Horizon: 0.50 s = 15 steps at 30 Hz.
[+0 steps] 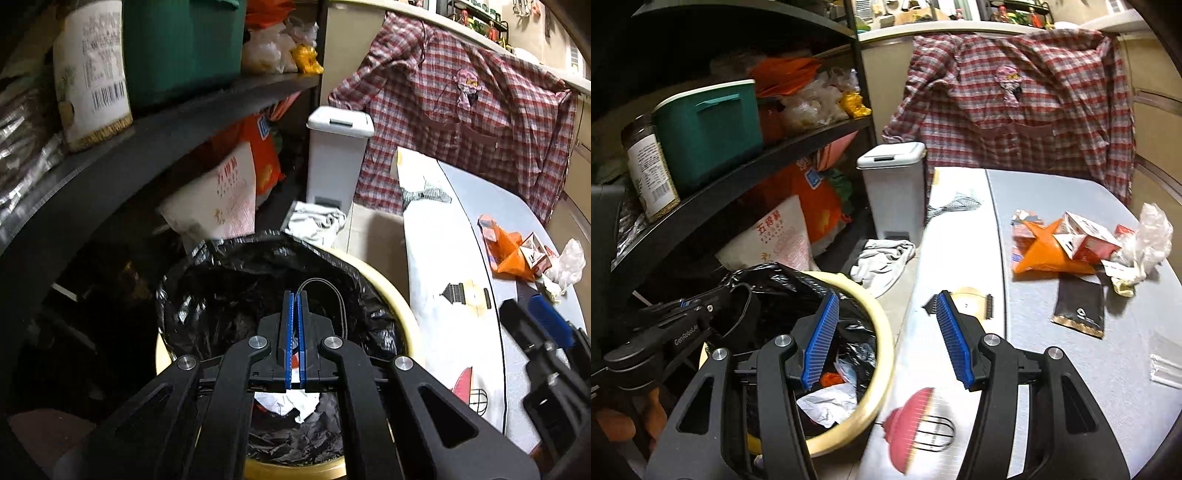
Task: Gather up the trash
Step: 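Lower the left gripper into the bin and open it to release its item, then move both open grippers from the bin back over the table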
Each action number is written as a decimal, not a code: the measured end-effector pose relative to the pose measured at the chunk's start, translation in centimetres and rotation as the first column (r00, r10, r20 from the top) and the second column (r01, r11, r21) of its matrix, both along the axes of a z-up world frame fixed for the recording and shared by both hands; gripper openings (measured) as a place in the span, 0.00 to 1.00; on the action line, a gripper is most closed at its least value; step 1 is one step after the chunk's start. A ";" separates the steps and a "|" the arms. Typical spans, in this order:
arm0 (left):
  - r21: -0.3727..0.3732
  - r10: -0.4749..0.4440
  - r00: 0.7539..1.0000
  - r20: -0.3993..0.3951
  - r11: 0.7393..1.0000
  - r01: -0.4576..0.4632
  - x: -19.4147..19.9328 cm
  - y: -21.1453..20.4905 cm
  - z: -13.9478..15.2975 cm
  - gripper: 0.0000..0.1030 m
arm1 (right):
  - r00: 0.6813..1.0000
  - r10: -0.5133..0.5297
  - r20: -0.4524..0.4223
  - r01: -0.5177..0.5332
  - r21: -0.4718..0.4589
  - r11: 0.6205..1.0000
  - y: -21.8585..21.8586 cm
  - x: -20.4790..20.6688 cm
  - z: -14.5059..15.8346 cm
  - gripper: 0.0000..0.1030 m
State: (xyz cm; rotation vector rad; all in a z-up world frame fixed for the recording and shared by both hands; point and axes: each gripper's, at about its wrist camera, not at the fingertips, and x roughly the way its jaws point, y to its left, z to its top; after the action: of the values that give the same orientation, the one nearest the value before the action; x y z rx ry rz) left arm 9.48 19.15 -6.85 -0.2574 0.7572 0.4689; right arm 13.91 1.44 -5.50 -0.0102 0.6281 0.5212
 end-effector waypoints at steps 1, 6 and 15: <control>-0.015 -0.004 1.000 -0.011 1.000 0.004 0.1 0.1 -0.2 0.02 | 1.000 -0.004 0.000 0.004 -0.001 1.000 -0.3 0.0 0.0 0.54; -0.018 -0.040 0.998 -0.038 0.999 0.039 0.4 -0.5 -0.7 0.03 | 1.000 -0.015 0.011 0.015 0.000 1.000 -1.1 -0.3 0.4 0.54; 0.061 -0.012 0.999 -0.032 0.998 0.014 0.0 -1.2 0.0 0.81 | 0.999 -0.029 0.021 0.029 -0.007 1.000 -2.0 -0.6 0.7 0.54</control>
State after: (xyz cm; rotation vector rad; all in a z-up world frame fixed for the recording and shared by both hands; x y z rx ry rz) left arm 9.51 17.93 -6.87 -0.1883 0.7737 0.4841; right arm 13.28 -0.61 -4.77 -0.0138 0.6087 0.4897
